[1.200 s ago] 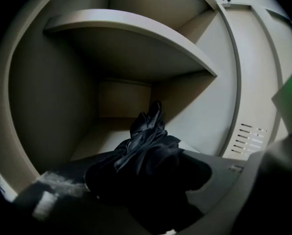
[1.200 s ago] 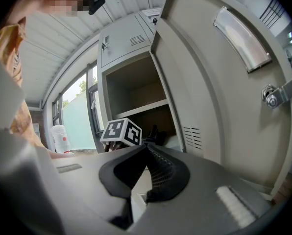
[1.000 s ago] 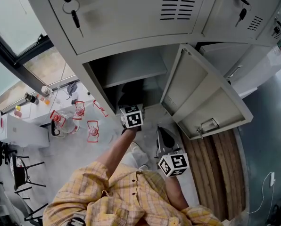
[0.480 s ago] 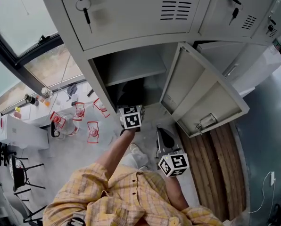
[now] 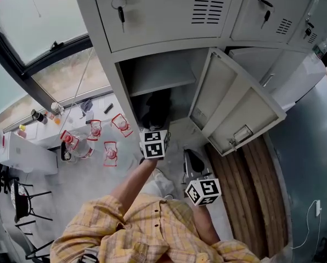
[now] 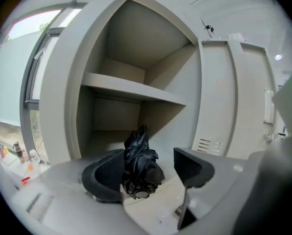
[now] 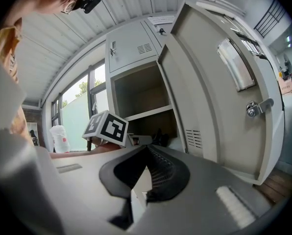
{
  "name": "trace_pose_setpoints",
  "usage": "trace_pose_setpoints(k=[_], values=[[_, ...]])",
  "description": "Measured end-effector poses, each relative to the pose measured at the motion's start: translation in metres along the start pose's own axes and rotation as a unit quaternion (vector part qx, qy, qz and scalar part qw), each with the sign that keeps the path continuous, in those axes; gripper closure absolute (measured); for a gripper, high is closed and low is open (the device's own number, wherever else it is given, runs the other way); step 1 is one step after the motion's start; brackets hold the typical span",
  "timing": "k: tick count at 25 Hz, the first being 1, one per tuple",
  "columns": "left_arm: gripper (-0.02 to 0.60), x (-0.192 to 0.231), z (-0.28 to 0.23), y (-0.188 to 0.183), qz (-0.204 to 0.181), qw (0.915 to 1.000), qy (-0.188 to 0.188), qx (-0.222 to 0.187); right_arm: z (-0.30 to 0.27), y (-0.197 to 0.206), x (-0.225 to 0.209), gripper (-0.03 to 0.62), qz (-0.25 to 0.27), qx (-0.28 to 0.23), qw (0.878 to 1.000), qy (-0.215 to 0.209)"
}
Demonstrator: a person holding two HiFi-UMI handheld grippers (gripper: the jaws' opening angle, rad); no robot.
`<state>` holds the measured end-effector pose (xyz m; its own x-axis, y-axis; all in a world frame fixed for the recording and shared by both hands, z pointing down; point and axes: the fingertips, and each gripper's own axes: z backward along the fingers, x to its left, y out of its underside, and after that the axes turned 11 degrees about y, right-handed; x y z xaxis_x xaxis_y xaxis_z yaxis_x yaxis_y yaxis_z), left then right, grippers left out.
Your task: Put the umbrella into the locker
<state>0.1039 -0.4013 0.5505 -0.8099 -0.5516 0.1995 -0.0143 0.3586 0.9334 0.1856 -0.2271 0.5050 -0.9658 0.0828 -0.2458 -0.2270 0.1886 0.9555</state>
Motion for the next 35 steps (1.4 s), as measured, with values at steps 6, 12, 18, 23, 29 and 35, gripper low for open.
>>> trace_pose_setpoints(k=[6, 12, 18, 23, 29, 35], values=[[0.341, -0.016, 0.038, -0.007, 0.009, 0.9995, 0.021, -0.022, 0.014, -0.003, 0.007, 0.595, 0.001, -0.008, 1.0, 0.003], [0.463, -0.025, 0.075, 0.002, 0.003, 0.9993, 0.021, -0.032, 0.026, -0.007, 0.016, 0.595, 0.004, -0.019, 1.0, 0.0], [0.581, -0.036, 0.105, 0.007, -0.005, 0.9989, 0.027, -0.04, 0.034, -0.008, 0.023, 0.595, 0.006, -0.024, 1.0, -0.001], [0.581, -0.048, 0.126, 0.009, -0.014, 0.9981, 0.038, -0.045, 0.039, -0.009, 0.026, 0.595, 0.011, -0.027, 1.0, 0.003], [0.581, -0.058, 0.144, 0.016, -0.022, 0.9972, 0.047, -0.053, 0.044, -0.006, 0.029, 0.596, 0.024, -0.028, 0.999, 0.009], [0.581, -0.064, 0.16, 0.02, -0.026, 0.9965, 0.055, -0.057, 0.048, -0.008, 0.033, 0.597, 0.029, -0.033, 0.999, 0.012]])
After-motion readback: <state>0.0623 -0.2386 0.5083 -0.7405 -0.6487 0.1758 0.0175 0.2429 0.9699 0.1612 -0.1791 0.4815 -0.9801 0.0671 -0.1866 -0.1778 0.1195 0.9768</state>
